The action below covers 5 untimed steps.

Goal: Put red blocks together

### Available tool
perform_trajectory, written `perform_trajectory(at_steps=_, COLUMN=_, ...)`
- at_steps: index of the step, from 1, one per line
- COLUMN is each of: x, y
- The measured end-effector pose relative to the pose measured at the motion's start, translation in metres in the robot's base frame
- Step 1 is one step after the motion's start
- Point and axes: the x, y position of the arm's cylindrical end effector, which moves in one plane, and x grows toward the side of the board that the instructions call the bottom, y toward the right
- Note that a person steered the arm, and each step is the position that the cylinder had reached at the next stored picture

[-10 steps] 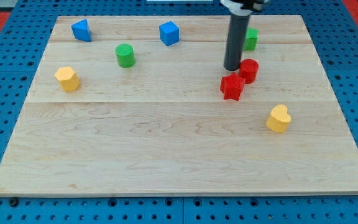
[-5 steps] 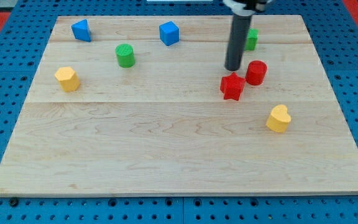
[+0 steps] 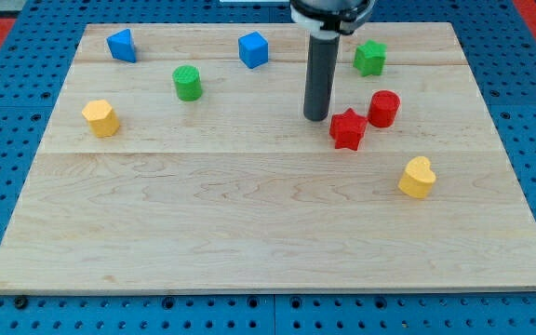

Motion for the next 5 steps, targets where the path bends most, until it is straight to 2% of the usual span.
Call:
perform_trajectory(at_steps=1, x=0.038, y=0.008)
perform_trajectory(at_steps=2, x=0.044, y=0.048)
perform_trajectory(at_steps=5, x=0.050, y=0.058)
